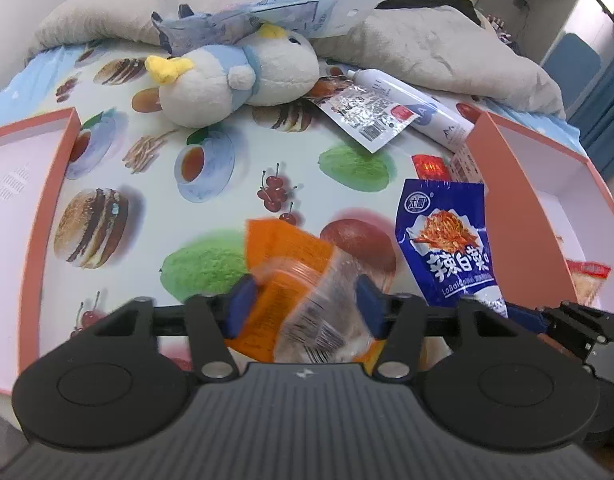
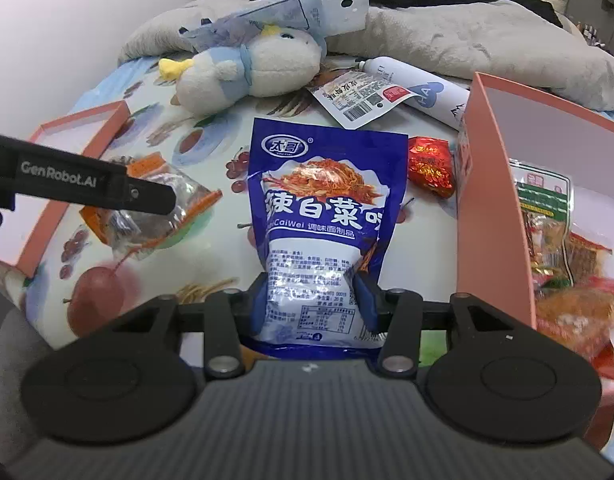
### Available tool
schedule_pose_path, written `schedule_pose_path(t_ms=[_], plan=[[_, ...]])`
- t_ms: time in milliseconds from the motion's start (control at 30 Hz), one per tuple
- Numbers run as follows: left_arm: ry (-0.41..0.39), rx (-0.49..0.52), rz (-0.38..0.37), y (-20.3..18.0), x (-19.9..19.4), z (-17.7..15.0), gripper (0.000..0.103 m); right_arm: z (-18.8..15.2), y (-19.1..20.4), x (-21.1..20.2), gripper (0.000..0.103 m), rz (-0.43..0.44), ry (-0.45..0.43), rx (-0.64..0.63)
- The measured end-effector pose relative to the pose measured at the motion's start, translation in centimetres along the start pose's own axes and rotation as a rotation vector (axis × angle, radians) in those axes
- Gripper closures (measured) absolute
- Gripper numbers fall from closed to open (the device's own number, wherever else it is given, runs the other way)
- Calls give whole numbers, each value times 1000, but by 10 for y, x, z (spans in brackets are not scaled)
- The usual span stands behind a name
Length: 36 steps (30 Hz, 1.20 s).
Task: Organize snacks
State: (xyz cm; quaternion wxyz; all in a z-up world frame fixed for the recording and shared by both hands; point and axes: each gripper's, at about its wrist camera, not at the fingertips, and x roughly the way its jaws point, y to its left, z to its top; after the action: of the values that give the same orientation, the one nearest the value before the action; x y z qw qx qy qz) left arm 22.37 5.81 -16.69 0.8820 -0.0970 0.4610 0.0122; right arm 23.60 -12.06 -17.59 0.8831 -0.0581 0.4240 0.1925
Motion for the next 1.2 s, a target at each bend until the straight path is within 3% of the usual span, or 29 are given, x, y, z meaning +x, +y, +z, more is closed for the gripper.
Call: schedule_pose_path(t_ms=[100, 167, 333, 400, 467, 600, 733, 1000, 1200], plan=[[-8, -12, -16, 0, -7, -5, 50, -3, 1, -7, 55, 2, -3, 11], [-6, -17, -23, 0, -7, -10, 56, -5, 3, -11, 55, -7, -13, 9], [8, -42, -40, 8, 0, -19, 56, -10, 1, -11, 56, -17, -9, 14], [4, -31, -31, 12, 5, -24, 53, -13, 1, -12, 56, -13, -2, 18], [31, -28, -25, 19, 12, -27, 36, -16, 2, -10, 56, -8, 6, 14], [38, 8, -35, 23, 23, -32, 31, -21, 1, -7, 56, -14, 17, 14], [53, 101, -30, 14, 37, -35, 16, -26, -6, -5, 56, -19, 37, 26], [120, 267, 38, -7, 73, -40, 8, -35, -17, -3, 56, -23, 65, 43], [150, 283, 42, -9, 87, -43, 4, -36, -23, 2, 56, -22, 92, 56]])
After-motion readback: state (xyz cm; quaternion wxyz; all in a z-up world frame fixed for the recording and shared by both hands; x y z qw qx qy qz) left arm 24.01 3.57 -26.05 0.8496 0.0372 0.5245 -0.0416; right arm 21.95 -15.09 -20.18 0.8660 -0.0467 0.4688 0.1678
